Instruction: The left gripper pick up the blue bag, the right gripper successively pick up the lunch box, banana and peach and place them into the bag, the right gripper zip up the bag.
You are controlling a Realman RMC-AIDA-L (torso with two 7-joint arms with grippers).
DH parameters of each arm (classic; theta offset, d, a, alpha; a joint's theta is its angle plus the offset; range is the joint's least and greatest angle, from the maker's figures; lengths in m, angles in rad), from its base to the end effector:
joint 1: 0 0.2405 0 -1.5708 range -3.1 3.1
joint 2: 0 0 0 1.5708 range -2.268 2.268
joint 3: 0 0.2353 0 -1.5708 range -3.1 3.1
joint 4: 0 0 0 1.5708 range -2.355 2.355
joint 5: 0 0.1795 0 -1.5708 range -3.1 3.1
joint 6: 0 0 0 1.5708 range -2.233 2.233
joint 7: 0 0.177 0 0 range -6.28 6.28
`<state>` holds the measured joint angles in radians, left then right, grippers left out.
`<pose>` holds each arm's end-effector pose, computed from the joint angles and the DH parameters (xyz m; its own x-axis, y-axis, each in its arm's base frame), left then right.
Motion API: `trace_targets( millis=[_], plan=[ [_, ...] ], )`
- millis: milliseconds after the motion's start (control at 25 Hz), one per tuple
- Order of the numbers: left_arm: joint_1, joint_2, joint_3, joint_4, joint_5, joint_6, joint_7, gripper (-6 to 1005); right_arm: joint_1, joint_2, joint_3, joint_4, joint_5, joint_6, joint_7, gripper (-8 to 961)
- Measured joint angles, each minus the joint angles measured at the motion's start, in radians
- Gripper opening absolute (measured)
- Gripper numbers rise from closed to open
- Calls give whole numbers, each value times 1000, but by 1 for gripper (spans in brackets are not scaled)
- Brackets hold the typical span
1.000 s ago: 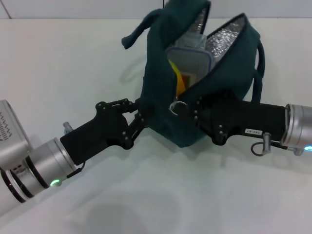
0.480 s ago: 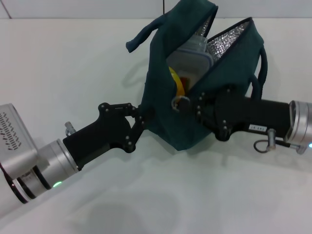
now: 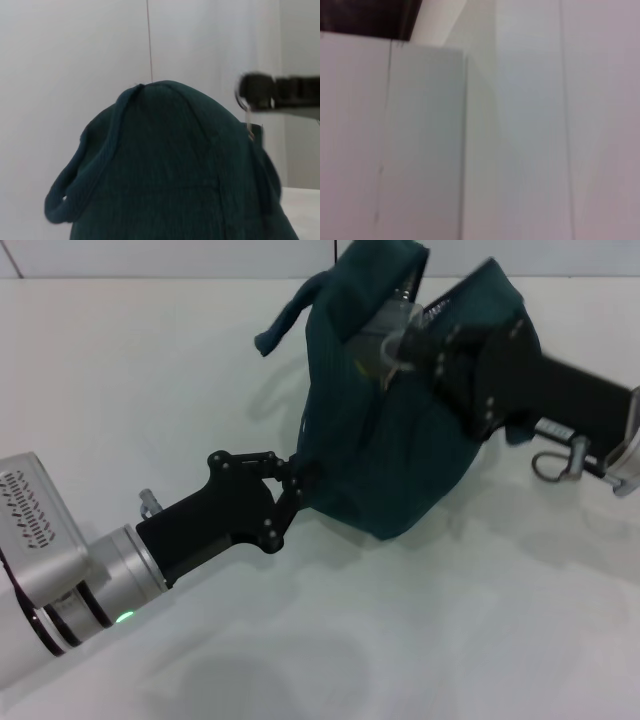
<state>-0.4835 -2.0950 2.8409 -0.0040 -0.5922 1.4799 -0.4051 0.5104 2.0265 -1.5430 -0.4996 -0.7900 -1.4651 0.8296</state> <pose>-0.2183 0.2694 -0.0705 0.7363 -0.0328 0.6758 0.3722 -0.8145 -0.4451 0.1272 0.3085 -0.0206 0.5781 0.1297 -0.8056 -0.2099 -0.9304 -0.3004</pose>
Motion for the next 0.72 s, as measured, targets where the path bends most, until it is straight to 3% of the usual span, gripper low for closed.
trace_targets(
  millis=[280,720],
  plan=[
    [-2,1,0,2,12,-3,10,56,-3,2,-1,33,162,-16,-65,14],
    [-2,3,-9,95,16,5,67,113,-3,1,-33,60,183,-21,-97,15]
  ],
)
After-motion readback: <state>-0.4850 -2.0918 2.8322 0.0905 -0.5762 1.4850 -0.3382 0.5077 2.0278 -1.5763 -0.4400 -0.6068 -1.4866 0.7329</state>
